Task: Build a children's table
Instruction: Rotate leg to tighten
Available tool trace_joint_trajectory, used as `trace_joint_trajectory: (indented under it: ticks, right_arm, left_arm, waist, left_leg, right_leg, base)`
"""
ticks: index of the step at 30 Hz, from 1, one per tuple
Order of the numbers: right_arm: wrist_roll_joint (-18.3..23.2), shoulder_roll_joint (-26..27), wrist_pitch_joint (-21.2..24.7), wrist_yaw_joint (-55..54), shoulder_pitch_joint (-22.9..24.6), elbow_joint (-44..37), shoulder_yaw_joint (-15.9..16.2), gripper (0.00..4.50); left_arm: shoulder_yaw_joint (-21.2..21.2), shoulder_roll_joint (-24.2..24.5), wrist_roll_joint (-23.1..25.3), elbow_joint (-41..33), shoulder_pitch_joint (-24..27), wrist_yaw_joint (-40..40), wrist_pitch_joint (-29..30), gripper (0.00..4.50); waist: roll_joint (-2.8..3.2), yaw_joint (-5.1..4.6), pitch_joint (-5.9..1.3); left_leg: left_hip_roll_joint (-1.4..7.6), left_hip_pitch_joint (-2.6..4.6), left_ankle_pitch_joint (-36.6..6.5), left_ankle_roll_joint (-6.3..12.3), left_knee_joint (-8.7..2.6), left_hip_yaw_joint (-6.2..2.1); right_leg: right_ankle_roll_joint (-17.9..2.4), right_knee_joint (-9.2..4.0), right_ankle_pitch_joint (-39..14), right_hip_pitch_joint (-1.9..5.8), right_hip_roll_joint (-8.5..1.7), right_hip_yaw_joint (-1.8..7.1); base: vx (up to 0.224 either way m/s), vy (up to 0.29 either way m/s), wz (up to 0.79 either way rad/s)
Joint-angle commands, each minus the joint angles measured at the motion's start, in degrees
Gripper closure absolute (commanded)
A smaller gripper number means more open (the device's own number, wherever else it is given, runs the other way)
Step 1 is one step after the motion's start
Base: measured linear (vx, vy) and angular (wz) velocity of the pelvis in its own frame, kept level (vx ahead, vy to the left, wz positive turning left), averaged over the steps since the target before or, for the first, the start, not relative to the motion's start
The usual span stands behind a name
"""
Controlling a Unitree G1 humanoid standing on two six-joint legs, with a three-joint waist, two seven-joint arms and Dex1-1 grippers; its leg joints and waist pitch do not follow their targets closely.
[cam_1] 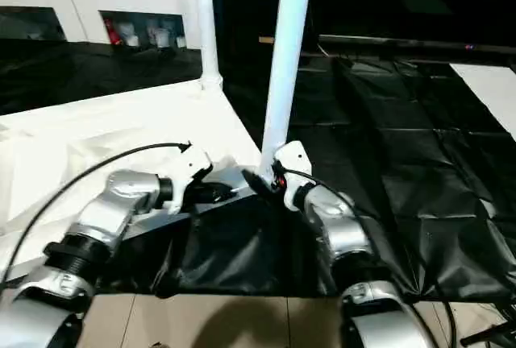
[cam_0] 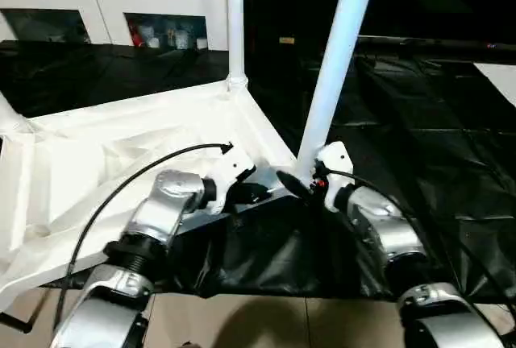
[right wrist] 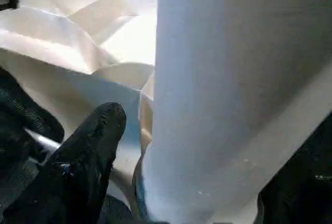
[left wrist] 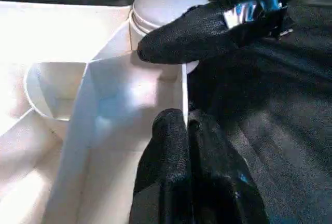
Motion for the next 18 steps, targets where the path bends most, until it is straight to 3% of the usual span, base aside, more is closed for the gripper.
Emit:
trace_joint_trajectory:
  ticks: [1, 2, 6, 9, 10, 14, 18]
  right_arm:
    - [-0.71, 1.37, -0.33, 10.3, 1.43, -0.59, 7.29, 0.78]
    - [-0.08, -0.29, -0.73, 14.48, 1.9, -1.64, 7.86, 0.78]
    - [2.74, -5.55, 0.06, 29.04, 3.27, -5.61, 10.02, 0.78]
    - [3.34, -6.65, 0.76, 32.25, 3.73, -6.96, 10.92, 0.78]
    - [3.49, -6.92, 1.03, 33.04, 3.85, -7.31, 11.17, 0.78]
    - [4.63, -7.68, 2.47, 36.78, 4.31, -8.55, 11.78, 0.92]
    - [5.11, -8.5, 3.59, 39.83, 4.69, -9.22, 12.49, 1.17]
  left_arm:
    - [-2.95, -1.16, -1.95, -1.34, -0.83, -3.24, -1.86, 4.5]
    - [-3.3, -0.15, -2.08, -1.11, -1.07, -5.41, -2.4, 4.5]
    - [-4.4, 3.32, -1.95, 0.03, -1.99, -12.2, -4.05, 4.5]
    - [-4.54, 4.16, -2.04, -0.02, -2.06, -13.66, -4.0, 4.5]
    - [-4.56, 4.35, -2.07, -0.06, -2.06, -13.94, -4.01, 4.5]
    - [-4.76, 5.19, -2.35, -0.37, -1.95, -15.32, -3.85, 4.5]
    - [-5.03, 5.84, -2.71, -0.46, -1.86, -16.37, -3.92, 4.5]
  waist:
    - [-0.11, 0.3, -2.99]
    - [-0.02, 0.51, -3.09]
    - [0.02, 1.46, -3.06]
    - [-0.12, 1.75, -2.92]
    - [-0.1, 1.83, -2.79]
    - [-0.11, 2.03, -2.72]
    - [-0.05, 2.33, -2.9]
  left_leg:
    - [1.32, -0.08, -16.27, 2.48, -3.46, -0.64]
    - [1.42, -0.15, -13.91, 3.55, -3.26, -0.48]
    - [1.68, -0.1, -11.91, 5.4, -2.93, -0.2]
    - [1.75, 0.01, -13.17, 5.02, -3.1, -0.27]
    - [1.85, 0.04, -14.55, 4.07, -3.28, -0.34]
    - [1.87, 0.21, -16.29, 2.73, -3.47, -0.45]
    - [1.82, 0.19, -14.63, 2.79, -3.32, -0.43]
  right_leg:
    - [-11.34, -4.32, -13.95, 2.45, -2.83, 2.38]
    - [-12.82, -3.76, -9.17, 2.61, -2.66, 2.34]
    - [-14.68, -3.18, -4.87, 2.81, -2.52, 2.17]
    - [-14.74, -3.36, -7.58, 2.83, -2.67, 2.11]
    - [-14.14, -3.58, -10.63, 2.75, -2.83, 2.19]
    - [-13.06, -3.96, -14.62, 2.62, -3.0, 2.3]
    - [-13.3, -3.69, -12.45, 2.67, -2.95, 2.31]
  base:
    - [0.0, 0.0, 0.0]
    - [0.0, 0.0, 0.0]
    - [0.0, 0.0, 0.0]
    - [0.0, 0.0, 0.0]
    - [0.0, 0.0, 0.0]
    - [0.0, 0.0, 0.0]
    - [0.0, 0.0, 0.0]
